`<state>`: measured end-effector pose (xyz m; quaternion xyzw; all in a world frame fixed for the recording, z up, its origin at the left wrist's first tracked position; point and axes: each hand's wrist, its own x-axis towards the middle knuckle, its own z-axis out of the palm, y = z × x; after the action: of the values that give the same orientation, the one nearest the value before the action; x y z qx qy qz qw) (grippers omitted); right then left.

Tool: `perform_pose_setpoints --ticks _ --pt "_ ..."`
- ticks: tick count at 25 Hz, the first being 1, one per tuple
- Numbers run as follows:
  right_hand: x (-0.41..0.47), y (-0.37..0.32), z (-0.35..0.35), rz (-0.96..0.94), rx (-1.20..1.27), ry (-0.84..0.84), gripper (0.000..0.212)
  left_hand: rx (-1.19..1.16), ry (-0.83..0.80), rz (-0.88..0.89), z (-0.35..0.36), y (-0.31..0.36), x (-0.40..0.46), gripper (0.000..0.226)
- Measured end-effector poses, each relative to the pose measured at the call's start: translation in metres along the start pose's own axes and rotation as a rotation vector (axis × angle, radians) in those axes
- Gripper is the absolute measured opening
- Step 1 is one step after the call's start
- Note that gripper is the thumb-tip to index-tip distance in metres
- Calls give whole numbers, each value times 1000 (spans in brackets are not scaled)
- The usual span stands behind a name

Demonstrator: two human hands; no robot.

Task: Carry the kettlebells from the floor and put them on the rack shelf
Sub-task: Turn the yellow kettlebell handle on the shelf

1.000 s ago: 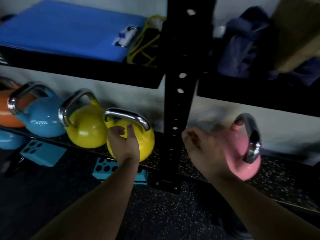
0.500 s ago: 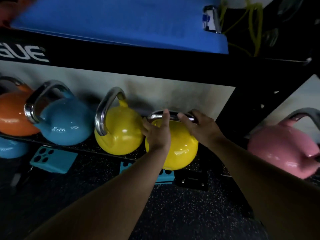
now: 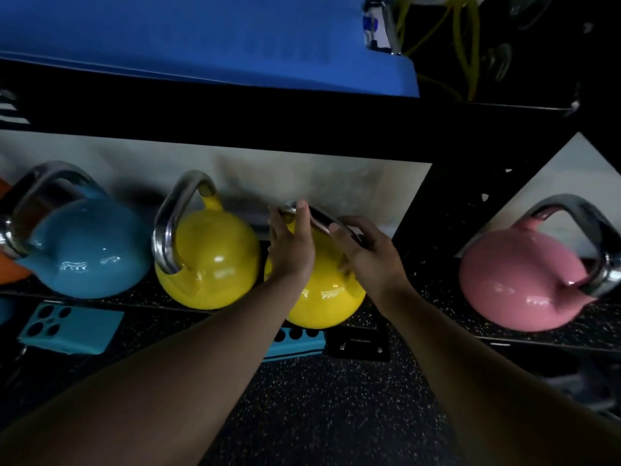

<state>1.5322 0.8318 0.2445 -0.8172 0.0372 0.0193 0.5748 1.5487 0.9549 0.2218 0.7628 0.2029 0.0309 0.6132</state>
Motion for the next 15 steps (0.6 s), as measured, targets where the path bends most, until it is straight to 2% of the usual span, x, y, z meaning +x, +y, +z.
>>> perform_pose_setpoints --ticks 2,4,6,8,11,15 --pt "-8 0 12 11 36 19 29 -21 -30 18 0 0 11 77" --pt "-19 1 28 4 62 112 35 -6 -152 21 -1 0 33 68" --pt "-21 5 36 -2 128 179 38 12 -283 34 3 3 49 68" --pt "-18 7 35 18 216 168 38 3 -376 41 7 6 56 69" --pt "-13 6 43 36 281 123 39 8 -408 26 7 6 65 72" --pt "-14 -2 70 82 351 209 41 -16 -464 17 3 8 73 70"
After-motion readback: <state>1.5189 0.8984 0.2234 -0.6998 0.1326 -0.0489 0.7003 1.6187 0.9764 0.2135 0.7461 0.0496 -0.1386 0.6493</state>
